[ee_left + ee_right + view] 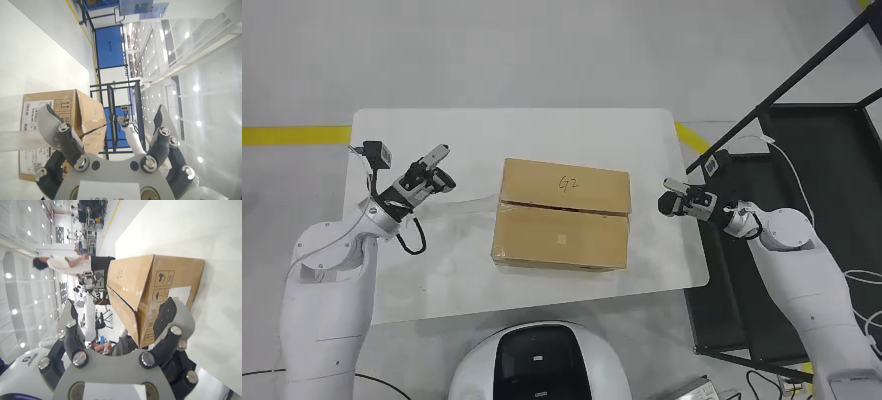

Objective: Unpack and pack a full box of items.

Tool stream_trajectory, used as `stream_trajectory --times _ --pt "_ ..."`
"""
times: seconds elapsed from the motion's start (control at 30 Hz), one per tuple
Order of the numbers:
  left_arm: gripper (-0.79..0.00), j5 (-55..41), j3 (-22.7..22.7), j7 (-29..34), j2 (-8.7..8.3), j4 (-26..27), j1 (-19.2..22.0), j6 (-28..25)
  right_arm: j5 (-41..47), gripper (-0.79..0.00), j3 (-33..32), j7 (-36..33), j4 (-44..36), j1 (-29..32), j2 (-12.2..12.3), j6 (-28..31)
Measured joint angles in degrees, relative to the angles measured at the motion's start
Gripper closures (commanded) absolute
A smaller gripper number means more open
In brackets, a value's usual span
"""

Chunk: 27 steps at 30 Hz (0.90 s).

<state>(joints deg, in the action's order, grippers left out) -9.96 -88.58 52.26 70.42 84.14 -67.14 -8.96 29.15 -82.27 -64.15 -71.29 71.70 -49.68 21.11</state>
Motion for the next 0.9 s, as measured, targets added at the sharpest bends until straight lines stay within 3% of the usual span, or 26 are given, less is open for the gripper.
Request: stream_trajectory --times 0.27,0.77,0.9 --pt "-0.785 -4.47 1.55 9.6 -0.57 -7.79 6.17 -3.5 -2.34 -0.785 4.14 -3.78 3.83 -3.38 -0.86 4.4" --pt "-0.785 -5.74 1.73 9.63 -0.55 -8.71 6.79 -3.65 -2.12 -0.785 4.26 -3.71 3.58 -3.28 -0.9 4.36" --pt "-0.785 -5.74 1.73 9.63 -0.55 -8.71 6.79 -3.65 2.03 -0.785 5.54 -7.32 3.06 -3.17 -1.38 7.9"
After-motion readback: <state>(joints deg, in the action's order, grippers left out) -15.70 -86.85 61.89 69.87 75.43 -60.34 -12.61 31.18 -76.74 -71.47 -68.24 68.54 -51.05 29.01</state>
